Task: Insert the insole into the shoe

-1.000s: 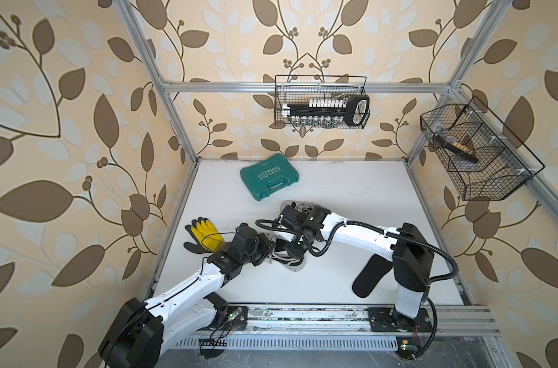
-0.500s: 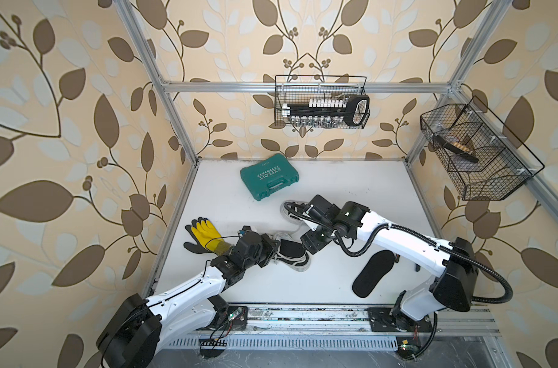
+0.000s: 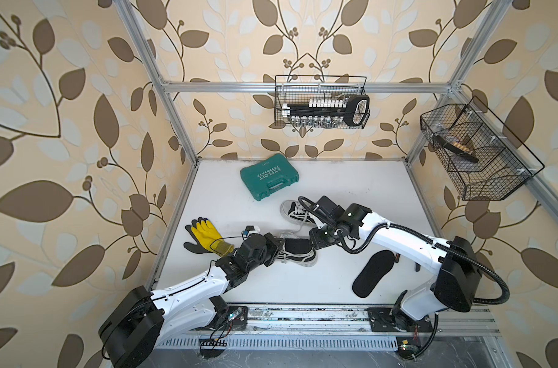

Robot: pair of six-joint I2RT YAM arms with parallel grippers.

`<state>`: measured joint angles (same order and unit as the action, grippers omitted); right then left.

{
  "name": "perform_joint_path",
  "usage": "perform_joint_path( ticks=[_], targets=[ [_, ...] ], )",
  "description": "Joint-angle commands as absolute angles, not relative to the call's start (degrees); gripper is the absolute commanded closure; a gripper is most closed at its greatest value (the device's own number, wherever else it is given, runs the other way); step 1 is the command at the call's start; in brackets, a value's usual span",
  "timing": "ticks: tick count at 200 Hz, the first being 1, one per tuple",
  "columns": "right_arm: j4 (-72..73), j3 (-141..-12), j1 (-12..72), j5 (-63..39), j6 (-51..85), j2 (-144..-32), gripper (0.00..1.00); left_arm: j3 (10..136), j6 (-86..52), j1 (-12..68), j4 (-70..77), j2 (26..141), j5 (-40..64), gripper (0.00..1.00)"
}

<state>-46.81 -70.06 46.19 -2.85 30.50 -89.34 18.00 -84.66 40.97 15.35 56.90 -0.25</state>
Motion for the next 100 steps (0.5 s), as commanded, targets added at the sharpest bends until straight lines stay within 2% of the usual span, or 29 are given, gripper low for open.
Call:
perform_joint_path(
  ticks=[1, 56, 100],
  targets=[
    [-41.99, -67.91, 45.87, -5.57, 34.02, -89.37, 0.53, 16.88, -85.54, 41.41, 19.20, 56.44, -1.00, 1.00],
    [-38.48, -67.07, 45.52, -9.24, 36.47, -91.71, 0.71, 16.88, -85.04, 41.41, 18.63, 56.77, -0.36, 1.00],
    [-40.20, -66.42, 45.56, -5.89, 37.01, -90.61, 0.70, 17.82, -84.37, 41.43, 17.81, 57.13, 0.00, 1.00]
  ],
)
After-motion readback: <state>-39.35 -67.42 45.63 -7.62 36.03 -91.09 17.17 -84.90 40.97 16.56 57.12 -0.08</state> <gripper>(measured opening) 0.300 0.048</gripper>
